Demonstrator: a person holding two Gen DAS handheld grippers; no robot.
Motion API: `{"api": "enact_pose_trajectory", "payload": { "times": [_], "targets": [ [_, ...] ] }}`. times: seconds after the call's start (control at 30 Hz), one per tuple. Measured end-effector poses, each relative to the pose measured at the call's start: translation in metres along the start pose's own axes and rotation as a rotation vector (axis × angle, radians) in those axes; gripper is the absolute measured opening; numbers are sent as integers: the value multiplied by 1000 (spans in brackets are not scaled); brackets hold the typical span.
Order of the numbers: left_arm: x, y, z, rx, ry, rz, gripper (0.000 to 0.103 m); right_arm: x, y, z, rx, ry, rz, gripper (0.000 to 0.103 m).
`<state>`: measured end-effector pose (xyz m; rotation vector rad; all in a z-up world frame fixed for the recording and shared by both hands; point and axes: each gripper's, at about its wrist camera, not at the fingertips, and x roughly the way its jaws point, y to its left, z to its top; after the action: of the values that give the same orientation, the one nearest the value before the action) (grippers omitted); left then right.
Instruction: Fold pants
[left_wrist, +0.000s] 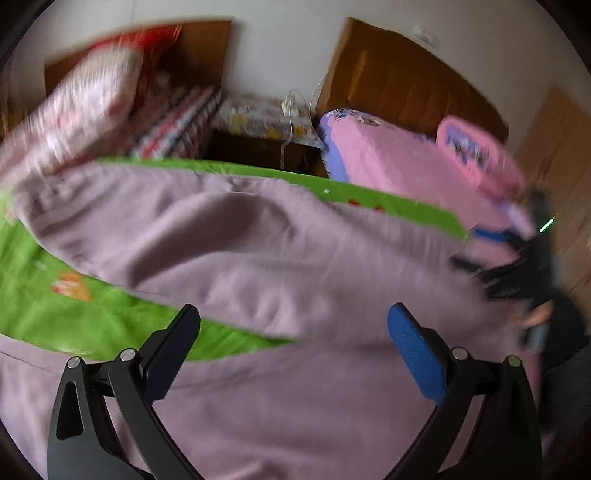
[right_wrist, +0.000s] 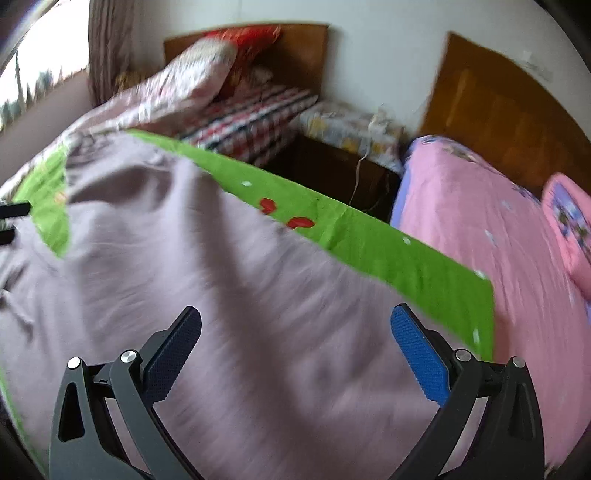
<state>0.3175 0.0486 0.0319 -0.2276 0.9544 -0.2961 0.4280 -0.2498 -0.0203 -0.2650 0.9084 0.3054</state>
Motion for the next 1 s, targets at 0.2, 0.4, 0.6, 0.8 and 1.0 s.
{"api": "enact_pose_trajectory", "payload": {
  "times": [0.2,0.4,0.6,0.8,1.0],
  "targets": [
    [54,19,45,-152,148,-128,101,72,-35,40,8,133,157,96],
    [104,18,80,-277,232,-242,97,100,-39,41,-37,183,325,72],
    [128,2,110,-336,254,-307,89,53,-10,34,-167,91,208,19],
    [130,-15,116,-369,287,-321,90,-30,46,-4,-285,-143,-60,17],
    [130,-23,84,-274,327,-215,25,-50,112,-58,-397,-260,-317,16]
  ]
}}
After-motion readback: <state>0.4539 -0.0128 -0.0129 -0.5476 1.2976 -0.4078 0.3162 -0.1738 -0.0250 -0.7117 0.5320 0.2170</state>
